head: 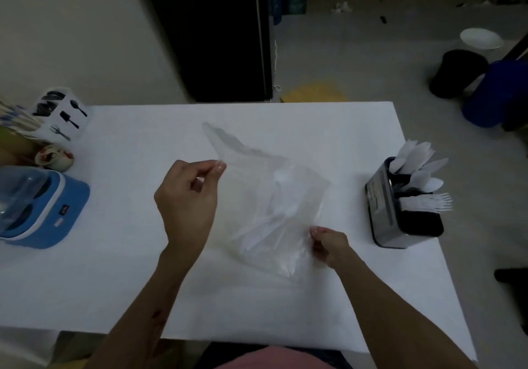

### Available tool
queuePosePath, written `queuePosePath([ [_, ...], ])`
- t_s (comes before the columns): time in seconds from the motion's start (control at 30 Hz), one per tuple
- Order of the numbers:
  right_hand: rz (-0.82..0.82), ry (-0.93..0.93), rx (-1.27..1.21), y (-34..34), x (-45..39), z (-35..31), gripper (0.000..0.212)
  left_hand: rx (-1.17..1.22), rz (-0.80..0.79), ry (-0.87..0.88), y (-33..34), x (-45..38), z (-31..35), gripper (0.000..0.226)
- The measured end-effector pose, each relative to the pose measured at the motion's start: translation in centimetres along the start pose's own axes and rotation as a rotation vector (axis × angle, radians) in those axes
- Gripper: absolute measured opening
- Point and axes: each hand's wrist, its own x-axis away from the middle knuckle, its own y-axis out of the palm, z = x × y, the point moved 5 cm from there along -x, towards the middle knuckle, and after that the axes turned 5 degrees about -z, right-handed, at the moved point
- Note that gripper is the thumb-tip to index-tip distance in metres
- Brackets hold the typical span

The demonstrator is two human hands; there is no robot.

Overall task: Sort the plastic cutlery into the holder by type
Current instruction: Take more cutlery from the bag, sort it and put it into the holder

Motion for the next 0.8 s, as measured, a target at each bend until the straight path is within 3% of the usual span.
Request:
queuePosePath([
  [0.2, -0.113, 0.029, 0.014, 0.7, 0.4, 0.0, 0.014, -0.003, 0.056, 0.050, -0.7, 0.0, 0.9, 0.009],
  [0.3, -0.122, 0.003, 0.089, 0.7, -0.1, 0.3, 0.012, 0.014, 0.040, -0.035, -0.4, -0.8, -0.6, 0.009],
  [0.53, 0.003, -0.090, 0.196, -0.7, -1.4, 0.6, 0.008, -0.243, -0.062, -0.218, 2.7, -0.4, -9.5, 0.017],
  [0.57, 0.002, -0.102, 0.212, -0.7, -1.4, 0.5, 0.006, -0.303, -0.107, -0.261, 3.4, 0.2, -10.9, 0.024],
  [0.67, 0.014, -0.139, 0.259, -0.7, -1.0, 0.0, 0.003, -0.609, -0.255, -0.379, 5.9, 2.7, -13.3, 0.074],
  [0.73, 0.025, -0.155, 0.281, -0.8, -0.9, -0.1, 0.004, -0.712, -0.377, -0.289, 7.9, 4.4, -12.6, 0.091],
  [0.8, 0.034, -0.158, 0.296, -1.0, -1.1, -0.1, 0.003, -0.807, -0.490, -0.110, 9.9, 5.9, -11.0, 0.089],
])
